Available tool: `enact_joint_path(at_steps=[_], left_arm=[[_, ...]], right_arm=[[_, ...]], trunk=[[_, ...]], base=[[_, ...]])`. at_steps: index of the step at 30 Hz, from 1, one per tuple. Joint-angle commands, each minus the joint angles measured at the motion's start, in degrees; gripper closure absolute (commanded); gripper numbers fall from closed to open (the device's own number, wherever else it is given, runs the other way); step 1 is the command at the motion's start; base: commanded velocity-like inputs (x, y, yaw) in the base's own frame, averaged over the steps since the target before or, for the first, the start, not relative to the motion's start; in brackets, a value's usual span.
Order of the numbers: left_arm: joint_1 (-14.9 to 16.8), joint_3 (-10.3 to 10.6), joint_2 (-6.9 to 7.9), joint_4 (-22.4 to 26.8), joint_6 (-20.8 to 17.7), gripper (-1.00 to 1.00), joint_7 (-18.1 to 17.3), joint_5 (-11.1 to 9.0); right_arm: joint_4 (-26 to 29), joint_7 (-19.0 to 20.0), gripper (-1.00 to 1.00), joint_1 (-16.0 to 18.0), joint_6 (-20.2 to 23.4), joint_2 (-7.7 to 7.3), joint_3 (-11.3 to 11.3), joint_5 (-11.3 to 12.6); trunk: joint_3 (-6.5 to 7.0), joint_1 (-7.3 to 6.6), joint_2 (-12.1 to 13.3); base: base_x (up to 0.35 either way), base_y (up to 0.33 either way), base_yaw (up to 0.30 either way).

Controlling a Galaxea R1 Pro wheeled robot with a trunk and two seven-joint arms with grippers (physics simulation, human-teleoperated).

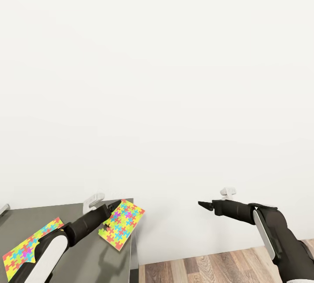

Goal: Put all the toys in the child's room - the three board games (two on the bed and one on the table), the two jigsaw puzzles on the table, and the tennis ball on the table - inside the toy box on the table in the child's room.

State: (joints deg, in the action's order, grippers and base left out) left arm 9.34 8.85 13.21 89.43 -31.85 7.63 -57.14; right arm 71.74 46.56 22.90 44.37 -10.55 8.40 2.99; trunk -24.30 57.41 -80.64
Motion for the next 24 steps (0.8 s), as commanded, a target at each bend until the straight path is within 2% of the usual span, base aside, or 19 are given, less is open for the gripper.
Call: enact_joint_path(at_steps=[1,7,24], left_arm=[[0.38,0.07,0.08,-0.26,-0.43,-1.0,0.69,-0.61],[1.49,-0.58,-1.12,0.86,-1.25,-1.0,0.66,-1.33],[2.13,-0.98,-1.87,1.83,-1.77,-1.0,0.64,-1.78]], right_arm=[[0.05,0.04,-1.0,0.37,0.45,-0.03,0.31,0.38],[-0.25,0.11,-1.0,-0.22,0.71,0.4,0.98,0.58],[-0.44,0.06,-1.0,-0.89,0.76,0.74,1.28,0.67]], trunk=[[-0.07,0.0,-0.04],[-0.07,0.0,-0.04],[-0.07,0.0,-0.04]], base=[[0.0,0.0,0.0],[0.0,0.0,0.0],[0.0,0.0,0.0]])
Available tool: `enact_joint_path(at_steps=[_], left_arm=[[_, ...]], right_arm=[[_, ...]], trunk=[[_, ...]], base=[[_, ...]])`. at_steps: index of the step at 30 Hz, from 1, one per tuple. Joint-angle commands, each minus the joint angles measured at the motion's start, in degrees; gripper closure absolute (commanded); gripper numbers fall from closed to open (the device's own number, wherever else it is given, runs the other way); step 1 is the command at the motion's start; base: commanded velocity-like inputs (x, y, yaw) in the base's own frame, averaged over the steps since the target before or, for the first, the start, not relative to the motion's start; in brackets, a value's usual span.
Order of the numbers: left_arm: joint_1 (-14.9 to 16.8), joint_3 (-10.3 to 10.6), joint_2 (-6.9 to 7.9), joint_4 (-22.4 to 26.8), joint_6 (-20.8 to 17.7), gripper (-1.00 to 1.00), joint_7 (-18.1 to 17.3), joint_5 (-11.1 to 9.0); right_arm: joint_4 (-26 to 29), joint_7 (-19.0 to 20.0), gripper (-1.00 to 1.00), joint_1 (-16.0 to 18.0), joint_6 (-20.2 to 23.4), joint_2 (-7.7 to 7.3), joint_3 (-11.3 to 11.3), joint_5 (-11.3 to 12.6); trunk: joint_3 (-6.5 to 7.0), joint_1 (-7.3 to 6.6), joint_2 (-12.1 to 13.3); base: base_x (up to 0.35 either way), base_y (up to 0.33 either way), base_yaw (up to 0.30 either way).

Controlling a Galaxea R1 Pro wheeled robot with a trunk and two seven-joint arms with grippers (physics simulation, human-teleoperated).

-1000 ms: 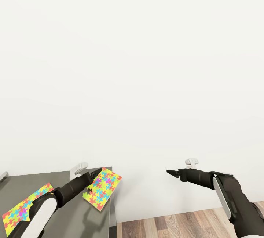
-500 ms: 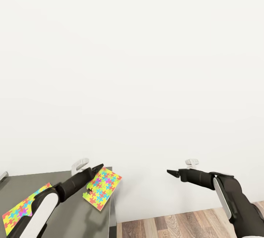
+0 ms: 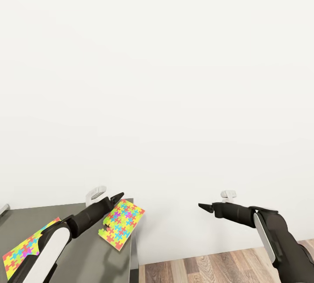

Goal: Put all the toys in the child's room - the three board games (two on the bed and one on the table), the two jigsaw puzzles on the table, and the tennis ball on the table - inside the toy box on the table in the child's room.

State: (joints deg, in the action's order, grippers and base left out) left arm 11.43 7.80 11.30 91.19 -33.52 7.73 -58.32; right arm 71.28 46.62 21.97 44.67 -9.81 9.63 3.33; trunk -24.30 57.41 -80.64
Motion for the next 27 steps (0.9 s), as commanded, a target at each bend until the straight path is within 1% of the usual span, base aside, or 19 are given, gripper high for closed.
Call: enact_joint_path(at_steps=[1,18,27], left_arm=[[0.05,0.07,0.04,0.08,-0.1,-1.0,0.54,-0.6],[0.08,0.11,-0.12,0.37,-0.23,-1.0,0.53,-0.65],[0.02,0.22,-0.16,0.39,-0.23,-1.0,0.54,-0.65]], right_arm=[[0.02,0.0,-1.0,0.04,0.46,0.0,0.05,0.34],[-0.04,0.28,-1.0,-0.1,0.71,0.06,0.09,0.58],[0.44,1.8,-1.0,-0.22,2.91,0.11,0.16,0.86]], trunk=[[-0.07,0.0,-0.04],[-0.07,0.0,-0.04],[-0.07,0.0,-0.04]], base=[[0.0,0.0,0.0],[0.0,0.0,0.0],[0.0,0.0,0.0]])
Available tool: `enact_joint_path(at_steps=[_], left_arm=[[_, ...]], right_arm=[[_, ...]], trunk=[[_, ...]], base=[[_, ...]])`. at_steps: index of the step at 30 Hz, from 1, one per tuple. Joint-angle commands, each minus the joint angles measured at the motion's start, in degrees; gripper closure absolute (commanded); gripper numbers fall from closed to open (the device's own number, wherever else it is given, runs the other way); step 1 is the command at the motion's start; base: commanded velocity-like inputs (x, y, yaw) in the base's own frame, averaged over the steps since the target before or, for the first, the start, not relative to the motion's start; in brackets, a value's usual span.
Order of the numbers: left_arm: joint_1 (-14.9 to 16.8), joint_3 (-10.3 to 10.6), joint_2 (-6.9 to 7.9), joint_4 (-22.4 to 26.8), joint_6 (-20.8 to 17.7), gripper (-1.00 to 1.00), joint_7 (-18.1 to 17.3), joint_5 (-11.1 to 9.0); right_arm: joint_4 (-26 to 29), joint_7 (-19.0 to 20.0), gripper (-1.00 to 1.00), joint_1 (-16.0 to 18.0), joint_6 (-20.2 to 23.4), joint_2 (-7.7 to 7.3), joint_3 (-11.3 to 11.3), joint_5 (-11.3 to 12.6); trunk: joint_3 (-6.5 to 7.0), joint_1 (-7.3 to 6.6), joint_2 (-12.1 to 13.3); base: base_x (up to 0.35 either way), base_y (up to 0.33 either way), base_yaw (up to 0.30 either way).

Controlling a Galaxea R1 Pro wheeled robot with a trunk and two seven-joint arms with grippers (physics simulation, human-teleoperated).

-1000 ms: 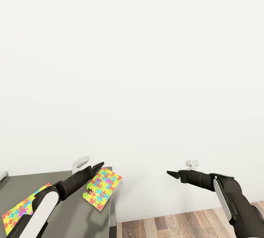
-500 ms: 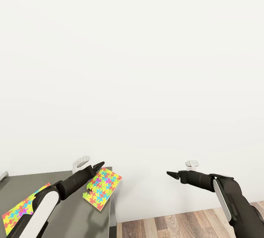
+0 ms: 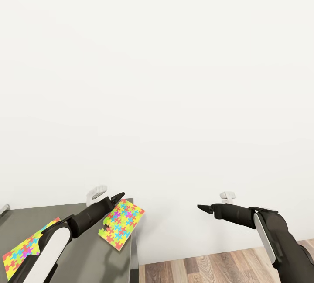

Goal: Put all the toys in the child's room - the three board games (two on the bed and one on the table), the two jigsaw puzzles on the table, and the tennis ball on the table - inside the toy box on the table in the child's room.

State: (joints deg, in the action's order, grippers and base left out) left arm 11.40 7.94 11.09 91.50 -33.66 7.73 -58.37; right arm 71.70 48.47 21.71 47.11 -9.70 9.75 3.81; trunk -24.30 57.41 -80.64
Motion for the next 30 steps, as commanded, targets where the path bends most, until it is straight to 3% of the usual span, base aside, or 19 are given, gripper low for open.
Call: enact_joint_path(at_steps=[1,22,30], left_arm=[[0.04,0.09,0.03,0.09,-0.11,-1.0,0.54,-0.6],[0.02,0.41,-0.07,0.34,-0.24,-1.0,0.53,-0.75],[0.08,0.47,-0.78,0.35,-0.47,-1.0,0.53,-0.8]], right_arm=[[0.05,0.14,-1.0,0.03,0.71,0.0,0.06,0.41],[-2.74,0.85,-1.0,1.42,4.46,0.03,-0.03,0.35],[-3.19,1.6,-1.0,2.24,5.95,0.25,-0.1,0.34]], trunk=[[-0.08,0.0,-0.04],[-1.48,0.0,-0.04],[-2.2,0.0,-0.04]], base=[[0.0,0.0,0.0],[0.0,0.0,0.0],[0.0,0.0,0.0]])
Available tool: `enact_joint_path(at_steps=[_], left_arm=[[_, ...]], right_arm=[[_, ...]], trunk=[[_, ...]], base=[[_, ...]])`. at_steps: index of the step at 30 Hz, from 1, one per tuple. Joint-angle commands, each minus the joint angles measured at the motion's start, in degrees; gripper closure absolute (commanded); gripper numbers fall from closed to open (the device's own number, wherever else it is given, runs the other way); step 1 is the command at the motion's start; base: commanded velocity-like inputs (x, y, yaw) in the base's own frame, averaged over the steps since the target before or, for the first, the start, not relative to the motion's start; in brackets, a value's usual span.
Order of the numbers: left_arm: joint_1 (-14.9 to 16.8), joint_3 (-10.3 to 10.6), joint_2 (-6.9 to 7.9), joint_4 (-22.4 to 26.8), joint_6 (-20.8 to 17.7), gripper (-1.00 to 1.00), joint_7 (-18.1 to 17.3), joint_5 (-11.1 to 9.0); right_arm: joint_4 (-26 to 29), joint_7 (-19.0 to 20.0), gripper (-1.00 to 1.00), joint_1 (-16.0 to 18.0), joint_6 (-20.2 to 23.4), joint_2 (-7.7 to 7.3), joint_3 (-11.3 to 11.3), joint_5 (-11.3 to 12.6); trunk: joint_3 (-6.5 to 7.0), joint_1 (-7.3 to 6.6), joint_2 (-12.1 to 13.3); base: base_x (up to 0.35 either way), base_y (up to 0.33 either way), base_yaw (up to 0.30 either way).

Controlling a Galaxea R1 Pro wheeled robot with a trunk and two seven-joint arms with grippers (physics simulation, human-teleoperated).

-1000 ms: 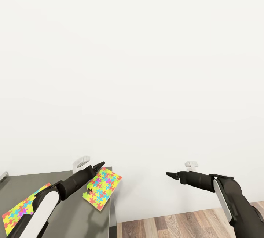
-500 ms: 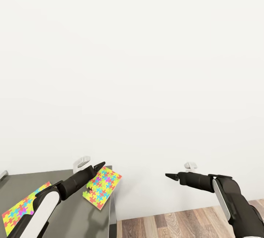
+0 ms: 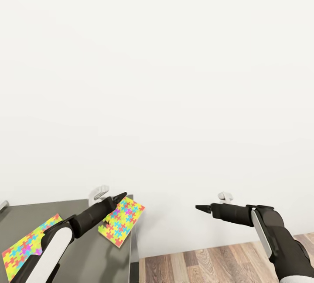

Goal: Put all the toys in the child's room - the three board games (two on the bed and one on the table), the two jigsaw puzzles on the table, and the tennis ball on the table - inside the toy box on the table in the child's room.

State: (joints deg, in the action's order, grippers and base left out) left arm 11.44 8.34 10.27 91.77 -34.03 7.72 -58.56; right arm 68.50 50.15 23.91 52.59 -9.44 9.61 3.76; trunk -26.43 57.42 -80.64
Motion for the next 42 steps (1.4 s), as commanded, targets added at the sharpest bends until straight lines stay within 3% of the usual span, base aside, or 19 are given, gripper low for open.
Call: enact_joint_path(at_steps=[1,22,30,35,42], left_arm=[[0.07,0.08,-0.07,0.08,-0.16,-1.0,0.54,-0.62],[0.15,0.1,-0.58,0.13,-0.38,-1.0,0.54,-0.67],[0.16,0.13,-0.72,0.15,-0.41,-1.0,0.49,-0.67],[0.16,0.16,-0.75,0.16,-0.44,-1.0,0.11,-0.67],[0.16,0.18,-0.77,0.16,-0.46,-1.0,-0.48,-0.67]], right_arm=[[-0.03,0.09,-1.0,0.12,0.61,0.09,0.03,0.38],[-1.76,0.76,-1.0,0.63,1.21,0.6,-0.47,0.37],[-8.74,0.88,-1.0,4.13,0.95,1.81,-2.48,0.33],[-15.9,1.03,-1.0,7.88,0.49,2.37,-3.4,0.4],[-20.01,1.62,-1.0,10.2,0.07,2.6,-3.74,0.47]], trunk=[[-0.16,0.0,-0.04],[1.33,-4.17,7.58],[2.03,-5.93,10.79],[1.57,-5.93,10.79],[0.92,-5.93,10.79]], base=[[0.0,0.0,0.0],[0.0,0.0,0.0],[0.0,0.0,0.0],[0.0,0.0,0.0],[0.0,0.0,0.0]])
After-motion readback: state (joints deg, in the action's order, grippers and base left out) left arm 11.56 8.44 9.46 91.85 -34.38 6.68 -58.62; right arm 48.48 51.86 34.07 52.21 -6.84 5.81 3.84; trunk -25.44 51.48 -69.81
